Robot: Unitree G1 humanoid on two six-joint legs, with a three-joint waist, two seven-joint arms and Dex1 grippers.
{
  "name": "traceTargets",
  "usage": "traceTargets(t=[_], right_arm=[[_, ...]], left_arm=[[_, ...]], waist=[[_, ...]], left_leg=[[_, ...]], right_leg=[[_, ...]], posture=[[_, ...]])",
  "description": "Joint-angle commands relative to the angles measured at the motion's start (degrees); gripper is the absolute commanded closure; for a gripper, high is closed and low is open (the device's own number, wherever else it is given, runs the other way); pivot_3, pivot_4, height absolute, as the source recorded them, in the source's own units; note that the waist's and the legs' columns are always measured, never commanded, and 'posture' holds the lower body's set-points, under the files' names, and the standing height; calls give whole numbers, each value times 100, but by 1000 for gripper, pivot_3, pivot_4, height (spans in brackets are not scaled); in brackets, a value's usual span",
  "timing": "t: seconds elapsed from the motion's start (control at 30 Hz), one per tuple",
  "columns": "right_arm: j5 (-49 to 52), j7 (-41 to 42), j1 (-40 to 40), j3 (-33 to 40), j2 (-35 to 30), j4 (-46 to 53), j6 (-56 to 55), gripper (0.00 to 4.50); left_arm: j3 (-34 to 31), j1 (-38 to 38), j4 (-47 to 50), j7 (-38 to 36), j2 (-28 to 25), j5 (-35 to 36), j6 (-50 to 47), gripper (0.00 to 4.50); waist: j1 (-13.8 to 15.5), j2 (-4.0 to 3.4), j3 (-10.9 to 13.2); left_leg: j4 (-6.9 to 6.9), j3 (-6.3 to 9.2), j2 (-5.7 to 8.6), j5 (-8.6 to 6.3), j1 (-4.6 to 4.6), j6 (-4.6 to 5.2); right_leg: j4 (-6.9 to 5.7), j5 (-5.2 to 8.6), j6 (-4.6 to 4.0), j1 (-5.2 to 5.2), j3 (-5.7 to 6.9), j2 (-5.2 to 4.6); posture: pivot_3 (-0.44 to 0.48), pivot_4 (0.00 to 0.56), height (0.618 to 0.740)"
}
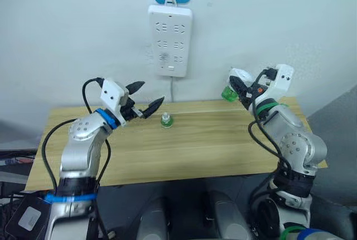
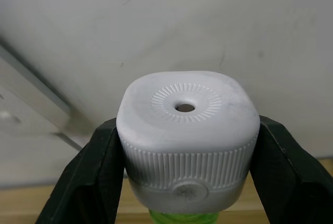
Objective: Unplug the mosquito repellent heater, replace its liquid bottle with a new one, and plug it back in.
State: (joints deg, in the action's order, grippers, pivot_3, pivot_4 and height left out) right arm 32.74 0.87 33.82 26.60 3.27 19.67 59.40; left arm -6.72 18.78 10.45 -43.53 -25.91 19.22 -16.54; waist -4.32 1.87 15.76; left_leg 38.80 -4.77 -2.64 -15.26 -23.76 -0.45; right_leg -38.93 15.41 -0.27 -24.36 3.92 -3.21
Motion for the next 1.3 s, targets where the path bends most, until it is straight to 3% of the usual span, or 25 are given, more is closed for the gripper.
traceTargets(t=[0.03, 0.17, 0.4, 0.63, 0.87, 0.97, 1.13, 1.3], right_arm=[[1293, -669, 391, 941, 340, -71, 491, 1581], [2489, -1420, 568, 1379, 603, -221, 730, 1581], [4042, -2479, 405, 1073, 542, -144, 449, 1581], [5082, -3251, 149, 321, 315, 103, -85, 1581], [5614, -3449, -112, -239, -151, 115, -637, 1581], [5748, -3404, -246, -413, -334, 110, -816, 1581], [5902, -3309, -444, -688, -586, 103, -1105, 1581], [6021, -3242, -506, -873, -828, 43, -1322, 1581]], left_arm=[[644, -2, 814, 320, 456, 81, -202, 25], [1310, 348, 286, 640, 1182, -350, 224, 25], [1494, 925, -743, 874, 1771, -606, 825, 25], [1530, 1254, -1303, 859, 1980, -666, 1170, 25], [1502, 1330, -1407, 762, 1950, -597, 1275, 25], [1483, 1314, -1348, 716, 1948, -551, 1255, 537], [1472, 1272, -1284, 645, 1934, -493, 1200, 2023], [1466, 1224, -1232, 595, 1903, -485, 1173, 2154]], waist=[[74, -6, 3], [114, -6, 3], [4, -7, 4], [-44, -7, 4], [-46, -7, 4], [-47, -7, 4], [-47, -7, 4], [-45, -7, 4]], left_leg=[[3, 1, 2, 0, 1, 1], [4, 3, 5, -8, 2, 22], [-3, -1, 1, -11, -1, 30], [-4, -3, 3, -14, -9, 34], [-3, -2, 4, -14, -10, 34], [-5, -2, 4, -14, -10, 34], [-4, -3, 4, -14, -9, 34], [-4, -3, 3, -14, -9, 34]], right_leg=[[-3, -1, 0, 4, 0, -1], [-6, -8, 3, 5, -1, 2], [-4, -7, 5, -1, -5, 12], [6, -4, 11, -2, -6, 11], [7, -2, 15, -2, -6, 12], [8, 0, 18, -3, -6, 12], [9, 0, 18, -2, -7, 12], [8, 1, 19, -2, -7, 13]], posture=[[-144, 284, 740], [-142, 282, 740], [-169, 279, 740], [-181, 278, 740], [-190, 280, 740], [-190, 280, 740], [-190, 280, 740], [-189, 281, 740]])
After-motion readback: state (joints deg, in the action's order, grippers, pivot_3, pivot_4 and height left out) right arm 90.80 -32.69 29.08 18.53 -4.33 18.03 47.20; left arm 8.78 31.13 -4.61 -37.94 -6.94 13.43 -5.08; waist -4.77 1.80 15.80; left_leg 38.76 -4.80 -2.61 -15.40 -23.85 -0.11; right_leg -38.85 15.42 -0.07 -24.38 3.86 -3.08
